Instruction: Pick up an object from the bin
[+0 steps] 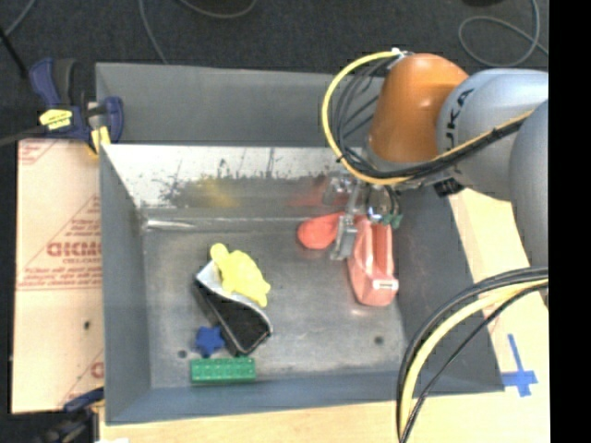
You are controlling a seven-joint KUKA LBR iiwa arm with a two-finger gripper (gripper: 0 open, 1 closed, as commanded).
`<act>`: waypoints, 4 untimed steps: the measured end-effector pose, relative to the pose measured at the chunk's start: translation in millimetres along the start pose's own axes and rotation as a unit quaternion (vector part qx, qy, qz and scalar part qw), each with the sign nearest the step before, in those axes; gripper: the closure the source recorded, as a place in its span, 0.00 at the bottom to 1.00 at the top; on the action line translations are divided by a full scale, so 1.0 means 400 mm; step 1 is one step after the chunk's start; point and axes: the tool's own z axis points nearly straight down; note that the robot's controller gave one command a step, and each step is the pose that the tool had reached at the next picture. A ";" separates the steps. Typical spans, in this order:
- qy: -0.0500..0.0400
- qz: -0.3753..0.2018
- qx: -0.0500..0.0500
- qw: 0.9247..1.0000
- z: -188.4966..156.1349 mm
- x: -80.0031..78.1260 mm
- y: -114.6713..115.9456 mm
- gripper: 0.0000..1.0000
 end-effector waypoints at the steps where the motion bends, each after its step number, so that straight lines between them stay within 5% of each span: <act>1: 0.001 0.005 0.000 1.000 -0.004 0.003 -0.010 0.00; 2: 0.003 -0.012 0.000 1.000 0.153 0.013 0.000 0.00; 3: -0.001 -0.017 0.001 1.000 0.144 0.000 -0.012 1.00; 4: -0.001 -0.017 0.001 1.000 0.144 0.000 -0.012 1.00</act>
Offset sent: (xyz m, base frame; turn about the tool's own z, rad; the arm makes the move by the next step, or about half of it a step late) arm -0.0049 0.0021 -0.0596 -0.0253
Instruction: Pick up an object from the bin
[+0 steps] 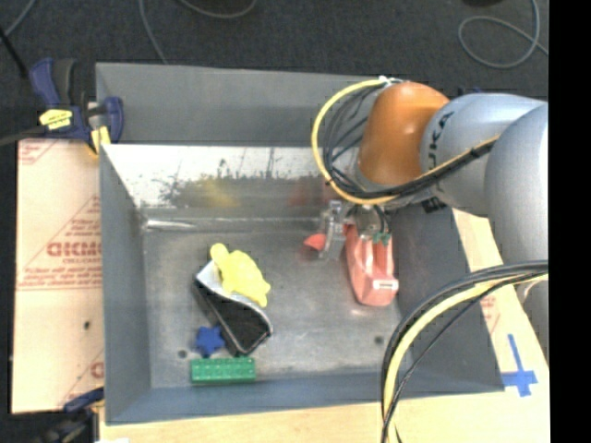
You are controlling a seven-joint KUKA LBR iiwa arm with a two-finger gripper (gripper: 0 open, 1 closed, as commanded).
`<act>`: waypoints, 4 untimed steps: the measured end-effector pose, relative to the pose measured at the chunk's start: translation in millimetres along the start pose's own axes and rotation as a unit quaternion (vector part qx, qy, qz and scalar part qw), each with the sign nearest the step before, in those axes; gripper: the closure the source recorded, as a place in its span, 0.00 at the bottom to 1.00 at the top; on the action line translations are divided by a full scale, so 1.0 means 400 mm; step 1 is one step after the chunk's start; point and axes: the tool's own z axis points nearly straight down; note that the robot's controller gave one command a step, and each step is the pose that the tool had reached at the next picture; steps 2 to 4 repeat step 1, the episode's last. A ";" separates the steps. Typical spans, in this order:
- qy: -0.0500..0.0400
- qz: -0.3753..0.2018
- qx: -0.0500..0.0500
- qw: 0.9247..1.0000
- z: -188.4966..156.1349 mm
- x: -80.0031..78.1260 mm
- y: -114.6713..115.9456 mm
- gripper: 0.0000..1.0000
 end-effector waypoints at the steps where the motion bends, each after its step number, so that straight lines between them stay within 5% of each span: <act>1: 0.000 0.001 0.000 1.000 -0.036 -0.005 -0.004 1.00; 4: 0.000 0.001 0.000 1.000 -0.036 -0.005 -0.004 1.00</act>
Offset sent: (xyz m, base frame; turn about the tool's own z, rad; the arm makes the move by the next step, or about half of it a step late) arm 0.0000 0.0000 0.0124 0.0000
